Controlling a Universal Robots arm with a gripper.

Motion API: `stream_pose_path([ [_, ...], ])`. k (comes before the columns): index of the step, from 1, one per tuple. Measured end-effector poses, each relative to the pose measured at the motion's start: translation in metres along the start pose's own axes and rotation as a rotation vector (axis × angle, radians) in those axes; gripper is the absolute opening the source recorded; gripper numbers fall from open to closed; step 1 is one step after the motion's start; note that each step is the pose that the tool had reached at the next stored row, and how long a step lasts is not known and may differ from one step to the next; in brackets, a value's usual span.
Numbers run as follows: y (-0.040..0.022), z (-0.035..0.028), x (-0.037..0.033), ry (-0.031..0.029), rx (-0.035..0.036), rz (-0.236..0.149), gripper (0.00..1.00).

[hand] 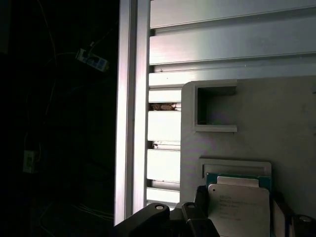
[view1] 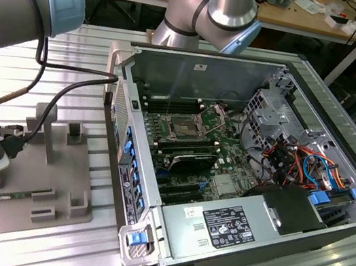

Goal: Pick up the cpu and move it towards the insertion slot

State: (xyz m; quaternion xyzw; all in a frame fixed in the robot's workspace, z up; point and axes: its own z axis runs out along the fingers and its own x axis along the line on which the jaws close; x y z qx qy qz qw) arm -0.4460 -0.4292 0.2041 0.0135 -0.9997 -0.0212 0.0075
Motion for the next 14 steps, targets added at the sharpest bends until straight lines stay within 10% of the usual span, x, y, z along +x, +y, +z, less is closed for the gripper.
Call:
stream_pose_path([
  [5,0.0000,-0.0016,0.0001,0.0004,0.0003,0.000,0.55],
  [8,0.0008,-0.0192,0.0003,0.0002,0.0001,0.000,0.55],
  [14,0.0010,-0.0235,0.0004,0.0000,0.0000,0.000,0.55],
])
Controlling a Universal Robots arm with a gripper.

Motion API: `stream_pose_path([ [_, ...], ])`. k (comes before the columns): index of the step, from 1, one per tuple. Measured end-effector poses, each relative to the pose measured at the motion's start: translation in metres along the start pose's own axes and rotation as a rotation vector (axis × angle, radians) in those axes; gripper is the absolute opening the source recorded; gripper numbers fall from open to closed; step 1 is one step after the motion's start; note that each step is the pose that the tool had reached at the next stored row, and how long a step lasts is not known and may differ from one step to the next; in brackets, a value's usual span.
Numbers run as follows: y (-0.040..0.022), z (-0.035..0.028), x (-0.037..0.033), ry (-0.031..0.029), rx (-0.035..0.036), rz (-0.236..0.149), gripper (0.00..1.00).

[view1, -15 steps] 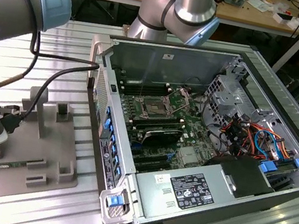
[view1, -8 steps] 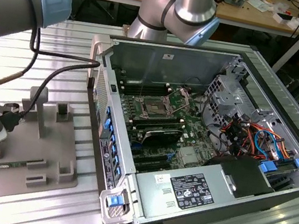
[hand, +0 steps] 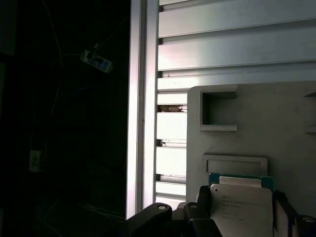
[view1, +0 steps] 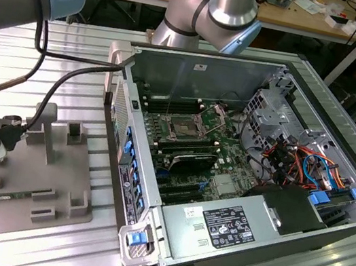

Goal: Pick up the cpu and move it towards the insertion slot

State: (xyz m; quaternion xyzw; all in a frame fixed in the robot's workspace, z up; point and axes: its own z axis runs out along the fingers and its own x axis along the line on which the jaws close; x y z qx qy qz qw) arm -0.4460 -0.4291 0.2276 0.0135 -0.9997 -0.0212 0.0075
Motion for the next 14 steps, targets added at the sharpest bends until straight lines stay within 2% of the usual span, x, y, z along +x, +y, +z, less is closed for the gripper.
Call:
stream_pose_path([
  [14,0.0003,-0.0080,0.0001,0.0001,0.0001,0.000,0.55],
])
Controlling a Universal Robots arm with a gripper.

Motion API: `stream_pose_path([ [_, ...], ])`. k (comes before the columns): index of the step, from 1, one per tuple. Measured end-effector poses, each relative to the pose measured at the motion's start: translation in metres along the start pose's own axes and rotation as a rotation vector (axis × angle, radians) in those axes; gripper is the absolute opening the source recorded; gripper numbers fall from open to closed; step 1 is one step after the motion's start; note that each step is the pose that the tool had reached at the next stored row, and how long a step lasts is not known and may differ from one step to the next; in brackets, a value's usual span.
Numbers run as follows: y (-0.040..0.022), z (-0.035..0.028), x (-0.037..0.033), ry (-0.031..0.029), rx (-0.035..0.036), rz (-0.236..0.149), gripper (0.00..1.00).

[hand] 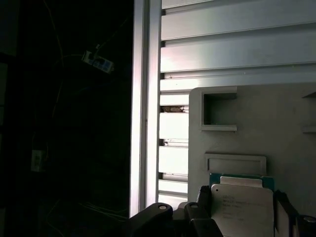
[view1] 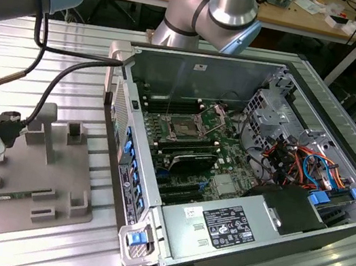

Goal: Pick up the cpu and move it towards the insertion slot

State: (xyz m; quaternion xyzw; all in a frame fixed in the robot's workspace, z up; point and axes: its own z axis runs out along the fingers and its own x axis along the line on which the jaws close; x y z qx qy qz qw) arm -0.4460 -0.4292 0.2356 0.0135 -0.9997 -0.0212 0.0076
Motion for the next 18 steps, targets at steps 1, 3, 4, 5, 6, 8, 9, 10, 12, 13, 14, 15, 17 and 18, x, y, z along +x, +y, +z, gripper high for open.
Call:
stream_pose_path([
  [1,0.0000,-0.0004,0.0000,0.0000,0.0000,0.000,0.55],
  [3,0.0001,-0.0014,0.0000,-0.0002,-0.0001,0.000,0.55],
  [4,0.0001,-0.0019,0.0000,-0.0001,-0.0001,0.000,0.55],
  [5,0.0001,-0.0024,0.0000,0.0000,0.0000,0.000,0.55],
  [6,0.0001,-0.0029,0.0000,-0.0001,-0.0001,0.000,0.55],
  [8,0.0002,-0.0043,0.0001,0.0000,0.0000,0.000,0.55],
  [9,0.0002,-0.0050,0.0001,0.0001,0.0001,0.000,0.55],
  [10,0.0002,-0.0056,0.0001,-0.0001,0.0000,0.000,0.55],
  [12,0.0003,-0.0067,0.0001,-0.0001,-0.0001,0.000,0.55],
  [13,0.0003,-0.0075,0.0001,0.0000,0.0000,0.000,0.55],
  [14,0.0004,-0.0086,0.0001,-0.0001,0.0000,0.000,0.55],
  [15,0.0004,-0.0093,0.0001,-0.0001,0.0000,0.000,0.55],
  [17,0.0004,-0.0096,0.0001,-0.0003,-0.0002,0.000,0.55],
  [18,0.0004,-0.0097,0.0001,-0.0003,-0.0002,0.000,0.55],
])
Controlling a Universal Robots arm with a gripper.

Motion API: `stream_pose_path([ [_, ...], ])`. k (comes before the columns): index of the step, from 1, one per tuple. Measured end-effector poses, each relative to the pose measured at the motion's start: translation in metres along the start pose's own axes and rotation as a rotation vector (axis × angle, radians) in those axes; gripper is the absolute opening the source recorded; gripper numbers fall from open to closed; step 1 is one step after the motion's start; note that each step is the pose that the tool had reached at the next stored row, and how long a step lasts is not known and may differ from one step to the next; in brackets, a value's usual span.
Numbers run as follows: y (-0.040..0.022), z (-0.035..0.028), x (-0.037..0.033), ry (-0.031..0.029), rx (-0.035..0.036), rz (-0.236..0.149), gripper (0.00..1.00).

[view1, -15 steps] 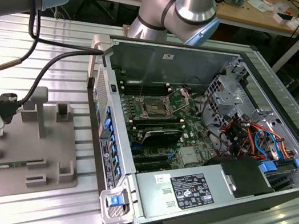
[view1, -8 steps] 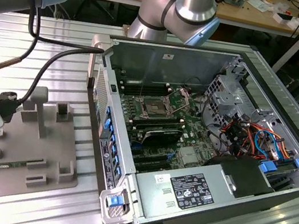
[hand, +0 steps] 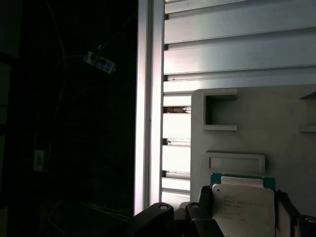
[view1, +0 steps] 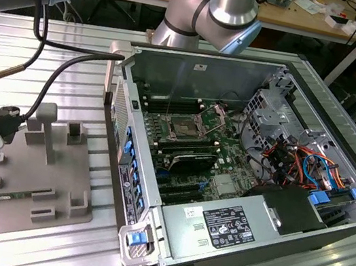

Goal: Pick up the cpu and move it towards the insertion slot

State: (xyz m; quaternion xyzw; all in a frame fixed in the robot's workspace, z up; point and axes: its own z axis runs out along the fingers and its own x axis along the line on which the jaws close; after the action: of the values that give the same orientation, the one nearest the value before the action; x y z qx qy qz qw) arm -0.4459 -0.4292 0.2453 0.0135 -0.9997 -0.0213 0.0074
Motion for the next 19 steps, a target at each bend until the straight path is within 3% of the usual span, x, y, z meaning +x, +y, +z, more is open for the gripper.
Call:
stream_pose_path([
  [10,0.0001,-0.0026,0.0001,0.0002,0.0002,0.000,0.55],
  [19,0.0006,-0.0143,0.0002,0.0002,0.0001,0.000,0.55],
])
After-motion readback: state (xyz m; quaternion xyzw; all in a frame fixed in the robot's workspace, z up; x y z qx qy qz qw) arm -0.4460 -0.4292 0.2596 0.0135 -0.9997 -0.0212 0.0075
